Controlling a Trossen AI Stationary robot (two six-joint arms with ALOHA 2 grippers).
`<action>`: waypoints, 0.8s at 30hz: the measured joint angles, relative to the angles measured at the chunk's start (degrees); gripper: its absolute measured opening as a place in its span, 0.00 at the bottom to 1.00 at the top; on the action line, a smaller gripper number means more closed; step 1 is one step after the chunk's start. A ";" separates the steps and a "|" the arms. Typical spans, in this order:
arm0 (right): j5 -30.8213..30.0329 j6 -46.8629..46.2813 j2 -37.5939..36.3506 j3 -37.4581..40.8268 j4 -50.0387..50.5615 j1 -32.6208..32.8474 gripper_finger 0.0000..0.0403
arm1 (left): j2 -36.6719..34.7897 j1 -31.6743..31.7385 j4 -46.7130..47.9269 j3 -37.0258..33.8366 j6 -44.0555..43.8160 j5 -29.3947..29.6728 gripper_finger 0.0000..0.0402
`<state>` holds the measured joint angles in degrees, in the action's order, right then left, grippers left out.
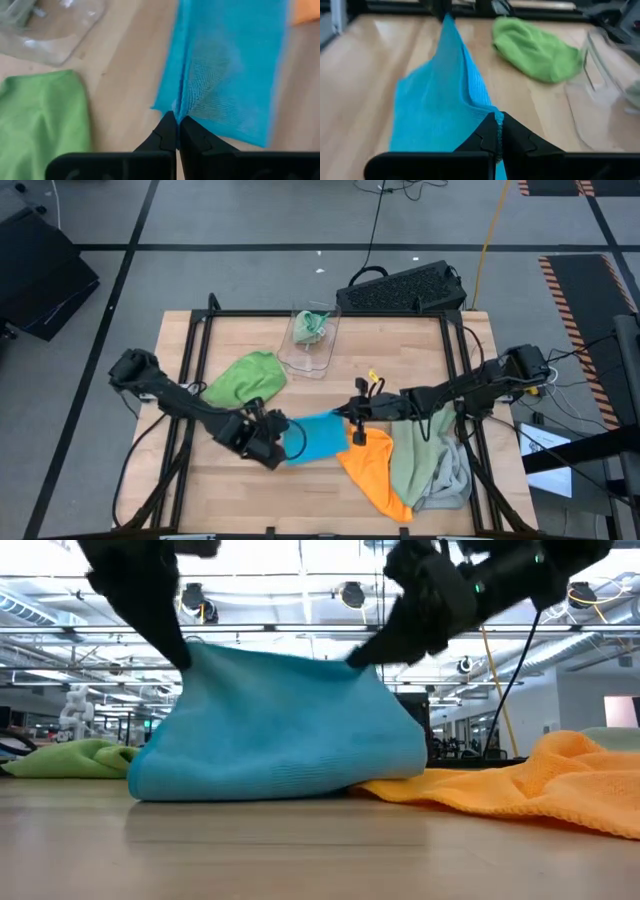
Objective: Fold microfiber towels
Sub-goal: Fold the blue towel
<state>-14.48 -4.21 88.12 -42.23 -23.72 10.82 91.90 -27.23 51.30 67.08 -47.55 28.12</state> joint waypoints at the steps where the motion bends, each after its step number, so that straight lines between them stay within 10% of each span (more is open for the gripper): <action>1: 1.00 0.02 0.00 0.98 -0.81 -0.75 0.01 | 0.36 0.74 -0.18 -0.01 0.46 -0.39 0.01; 24: 15.49 -3.38 8.62 4.95 -20.17 -7.03 0.02 | 2.55 4.46 -5.25 1.42 7.76 -15.84 0.01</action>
<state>1.01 -7.59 96.74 -37.28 -43.89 3.79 94.45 -22.77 46.06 68.50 -39.80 12.28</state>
